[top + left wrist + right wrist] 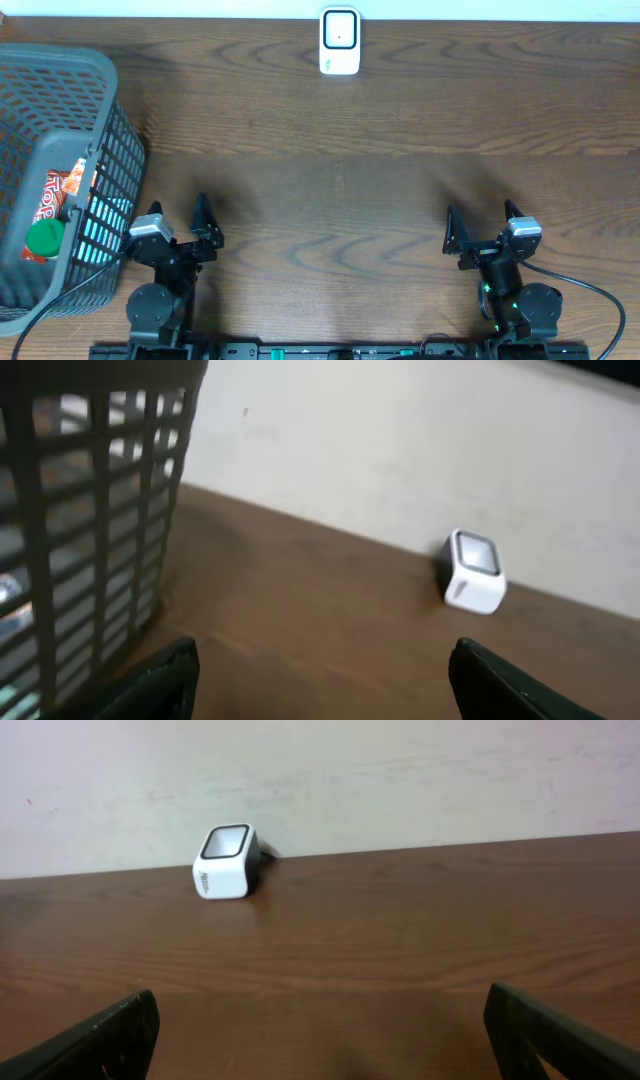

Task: Scan the item barcode
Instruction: 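Move the left gripper up and down into the basket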

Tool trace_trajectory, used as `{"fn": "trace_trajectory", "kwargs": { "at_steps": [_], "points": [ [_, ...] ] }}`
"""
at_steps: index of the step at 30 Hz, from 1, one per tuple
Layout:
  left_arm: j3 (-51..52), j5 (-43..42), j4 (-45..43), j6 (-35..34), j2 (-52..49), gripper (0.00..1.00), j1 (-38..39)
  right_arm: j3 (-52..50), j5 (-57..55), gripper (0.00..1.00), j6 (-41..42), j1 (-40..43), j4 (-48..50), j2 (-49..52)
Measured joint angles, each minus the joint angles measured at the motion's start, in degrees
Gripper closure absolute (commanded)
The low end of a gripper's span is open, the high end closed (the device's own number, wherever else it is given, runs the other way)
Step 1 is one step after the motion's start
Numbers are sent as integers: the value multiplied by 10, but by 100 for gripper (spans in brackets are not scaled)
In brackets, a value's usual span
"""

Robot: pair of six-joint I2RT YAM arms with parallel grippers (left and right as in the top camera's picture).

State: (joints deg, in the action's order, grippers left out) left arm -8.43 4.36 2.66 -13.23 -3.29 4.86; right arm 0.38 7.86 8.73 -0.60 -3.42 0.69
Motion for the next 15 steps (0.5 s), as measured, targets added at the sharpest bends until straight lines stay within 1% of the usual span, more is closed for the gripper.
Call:
{"fn": "trace_trajectory", "kwargs": {
  "at_steps": [5,11,14,15],
  "points": [
    [-30,-40,15,0,-26,19,0,0,0,1,0,0,0,0],
    [-115,-92,44,0,-122,20,0,0,0,1,0,0,0,0],
    [-182,-110,92,-1,-179,20,0,0,0,1,0,0,0,0],
    [-209,-115,121,-2,-200,20,0,0,0,1,0,0,0,0]
  ]
}}
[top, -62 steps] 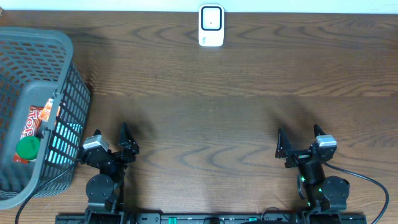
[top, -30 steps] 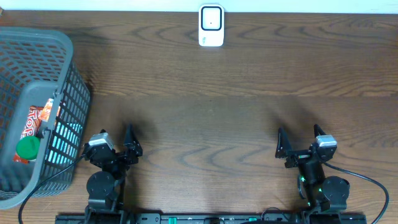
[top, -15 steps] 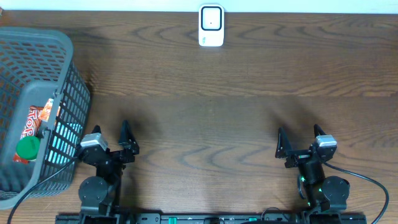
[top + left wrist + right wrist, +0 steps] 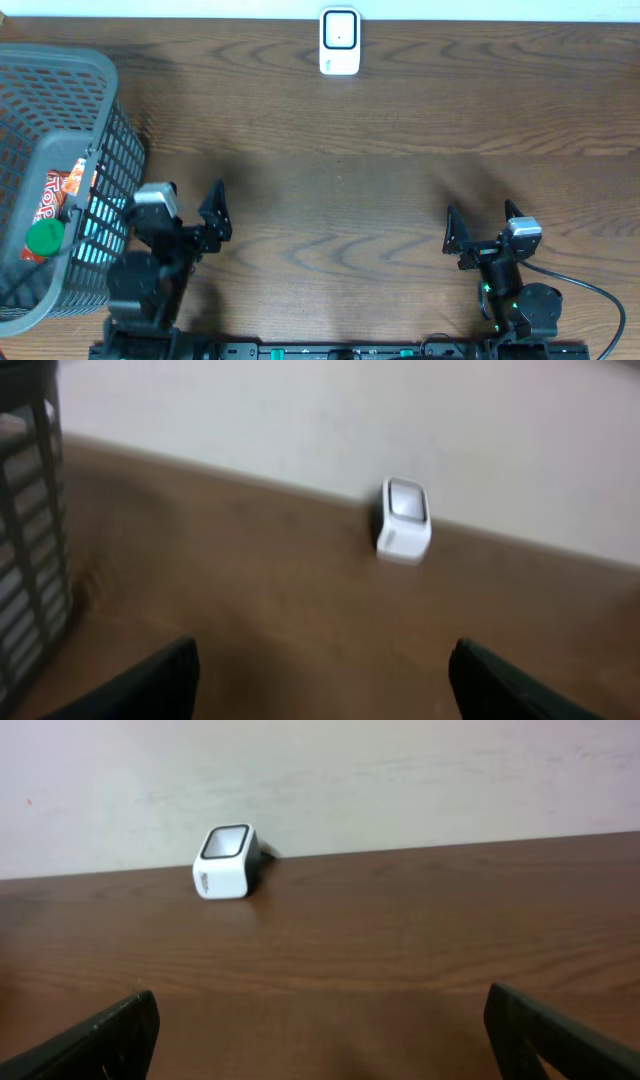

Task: Scan the item barcode
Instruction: 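Move the left gripper up and down into the basket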

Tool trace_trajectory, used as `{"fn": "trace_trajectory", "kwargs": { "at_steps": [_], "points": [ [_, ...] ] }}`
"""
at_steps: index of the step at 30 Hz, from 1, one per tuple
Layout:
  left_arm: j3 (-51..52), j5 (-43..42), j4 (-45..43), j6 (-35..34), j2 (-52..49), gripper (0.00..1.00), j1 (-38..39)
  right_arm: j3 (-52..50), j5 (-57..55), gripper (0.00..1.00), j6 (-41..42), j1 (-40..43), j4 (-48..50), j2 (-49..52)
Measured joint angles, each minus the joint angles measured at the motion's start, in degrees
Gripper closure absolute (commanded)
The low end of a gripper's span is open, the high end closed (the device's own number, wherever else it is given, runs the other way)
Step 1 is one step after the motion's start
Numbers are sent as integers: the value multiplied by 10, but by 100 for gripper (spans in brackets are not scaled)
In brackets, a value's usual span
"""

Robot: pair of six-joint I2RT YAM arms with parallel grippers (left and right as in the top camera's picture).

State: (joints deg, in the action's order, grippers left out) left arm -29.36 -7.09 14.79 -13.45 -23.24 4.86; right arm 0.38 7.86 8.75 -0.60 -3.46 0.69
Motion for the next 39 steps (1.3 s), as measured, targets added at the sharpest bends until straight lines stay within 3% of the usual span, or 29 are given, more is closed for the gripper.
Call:
{"fn": "trace_trajectory", "kwargs": {
  "at_steps": [6,9,17,23,31,34,39],
  "points": [
    [-204,-73,199,22,-125,20,0,0,0,1,0,0,0,0],
    [-262,-107,216,45,-156,20,0,0,0,1,0,0,0,0],
    [-297,-137,266,53,-179,19,0,0,0,1,0,0,0,0],
    [-521,-42,408,27,-264,19,0,0,0,1,0,0,1,0],
    [-867,191,672,-53,-433,19,-22,0,0,1,0,0,1,0],
    [-927,243,701,-86,-495,19,-72,0,0,1,0,0,0,0],
    [-937,268,716,-119,-580,19,-191,0,0,1,0,0,0,0]
  ]
}}
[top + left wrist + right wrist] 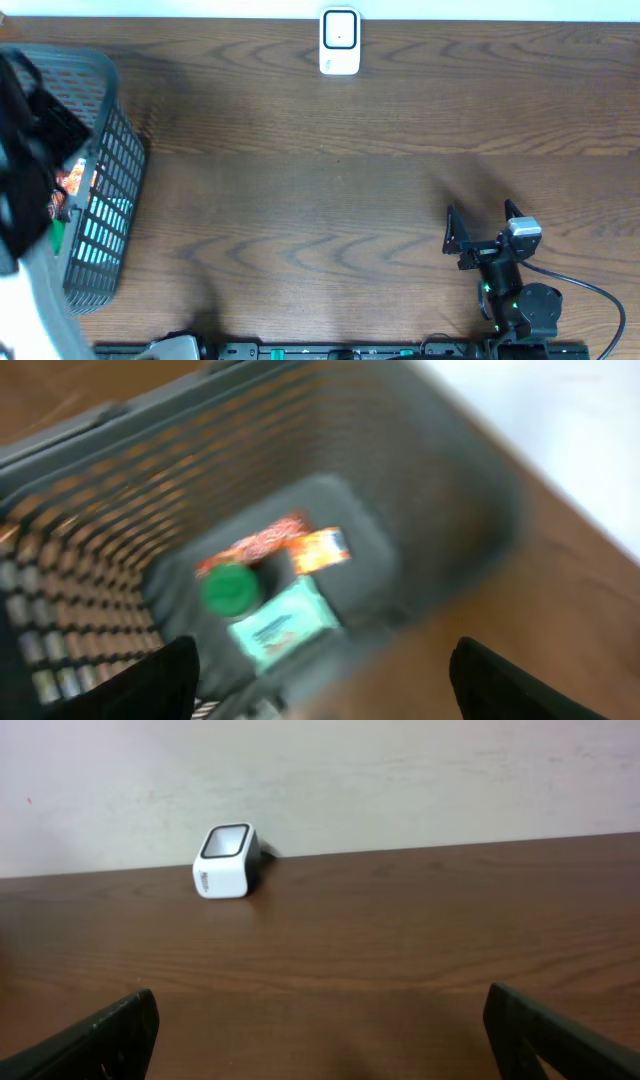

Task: Scan the item barcode
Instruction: 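Move the left gripper up and down into the basket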

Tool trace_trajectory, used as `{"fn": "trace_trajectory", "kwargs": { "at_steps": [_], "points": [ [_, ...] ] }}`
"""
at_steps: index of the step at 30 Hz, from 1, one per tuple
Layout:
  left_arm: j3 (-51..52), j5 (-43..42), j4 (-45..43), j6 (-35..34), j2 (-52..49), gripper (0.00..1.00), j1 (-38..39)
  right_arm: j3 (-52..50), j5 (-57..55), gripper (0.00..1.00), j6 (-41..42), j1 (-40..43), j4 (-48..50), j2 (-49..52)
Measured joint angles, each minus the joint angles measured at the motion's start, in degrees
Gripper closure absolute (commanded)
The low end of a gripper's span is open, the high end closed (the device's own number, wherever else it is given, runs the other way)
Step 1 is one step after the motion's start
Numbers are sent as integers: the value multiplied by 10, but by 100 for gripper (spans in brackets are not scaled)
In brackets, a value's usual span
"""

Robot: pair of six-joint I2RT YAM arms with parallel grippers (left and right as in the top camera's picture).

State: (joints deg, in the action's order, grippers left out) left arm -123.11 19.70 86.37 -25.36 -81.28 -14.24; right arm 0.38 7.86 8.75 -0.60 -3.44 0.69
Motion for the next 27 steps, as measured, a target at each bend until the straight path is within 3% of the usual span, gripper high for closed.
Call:
{"fn": "trace_trajectory", "kwargs": {
  "at_steps": [7,12,21,27],
  "points": [
    [6,-53,8,-11,-107,20,-186,0,0,1,0,0,0,0],
    [53,-80,-6,-16,-147,20,-274,0,0,1,0,0,0,0],
    [272,-120,-187,-17,-163,20,-295,0,0,1,0,0,0,0],
    [377,-125,-252,-17,-165,20,-295,0,0,1,0,0,0,0]
  ]
}}
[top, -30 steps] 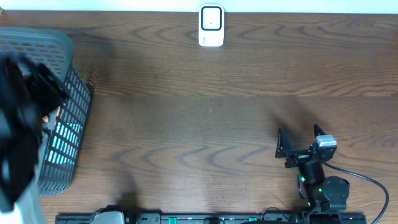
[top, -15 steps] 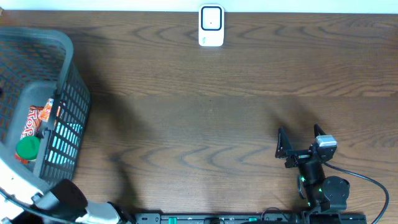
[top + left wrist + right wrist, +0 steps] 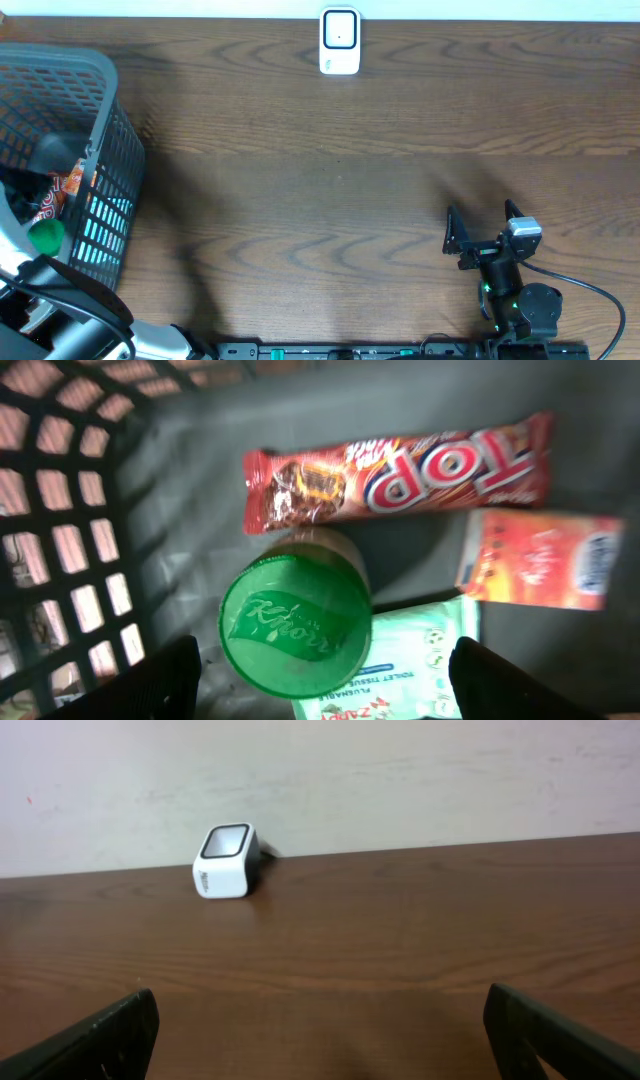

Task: Scan the item barcode
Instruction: 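Move the left gripper up and down into the basket, then grasp the green-lidded jar in the basket with the left gripper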

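My left gripper (image 3: 320, 698) is open and low inside the grey basket (image 3: 105, 190), pointing down at the items. Right under it stands a jar with a green lid (image 3: 295, 625). A red TOP candy bar (image 3: 400, 475) lies beyond the jar. An orange packet (image 3: 540, 560) lies to the right, and a green tissue pack (image 3: 410, 685) partly under the jar. The white barcode scanner (image 3: 340, 42) stands at the table's far edge, also in the right wrist view (image 3: 225, 862). My right gripper (image 3: 478, 232) rests open at the front right, holding nothing.
The basket's lattice wall (image 3: 60, 510) rises close on the left of my left gripper. A brown wooden table (image 3: 350, 200) stretches between basket and scanner. A pale wall (image 3: 400, 770) stands behind the scanner. A black cable (image 3: 590, 290) trails from the right arm's base.
My left gripper was high over the basket, with the whole basket floor in view. Now it is down inside, close above the green-lidded jar. The right arm has not moved.
My left gripper first rested open at the table's front left, beside the basket. Then it was raised a little, facing the scanner. Then it was above the basket looking down into it, and now it is inside among the items. The right gripper stayed put, open.
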Tool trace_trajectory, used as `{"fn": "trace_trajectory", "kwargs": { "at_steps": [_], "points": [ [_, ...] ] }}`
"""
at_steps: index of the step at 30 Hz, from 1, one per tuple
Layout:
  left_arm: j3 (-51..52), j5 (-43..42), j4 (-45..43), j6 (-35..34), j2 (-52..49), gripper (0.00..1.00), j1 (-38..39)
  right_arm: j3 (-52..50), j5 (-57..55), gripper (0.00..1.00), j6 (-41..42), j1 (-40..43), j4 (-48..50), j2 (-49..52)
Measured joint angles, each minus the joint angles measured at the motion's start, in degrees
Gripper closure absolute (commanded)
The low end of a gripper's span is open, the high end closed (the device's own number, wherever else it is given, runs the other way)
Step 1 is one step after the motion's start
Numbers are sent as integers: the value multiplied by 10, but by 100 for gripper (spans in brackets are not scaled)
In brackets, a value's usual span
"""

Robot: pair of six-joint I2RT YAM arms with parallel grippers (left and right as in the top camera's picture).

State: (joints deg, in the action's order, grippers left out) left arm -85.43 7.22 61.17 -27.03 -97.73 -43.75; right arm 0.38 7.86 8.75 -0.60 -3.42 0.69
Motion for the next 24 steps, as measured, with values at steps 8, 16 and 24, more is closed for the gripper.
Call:
{"fn": "trace_trajectory", "kwargs": {
  "at_steps": [8,16,24],
  "points": [
    [57,-4,-29,-2,0,20,-11,0,0,1,0,0,0,0],
    [93,-14,-62,-4,0,19,-42,0,0,1,0,0,0,0],
    [141,-25,-98,-6,0,19,-42,0,0,1,0,0,0,0]
  ]
}}
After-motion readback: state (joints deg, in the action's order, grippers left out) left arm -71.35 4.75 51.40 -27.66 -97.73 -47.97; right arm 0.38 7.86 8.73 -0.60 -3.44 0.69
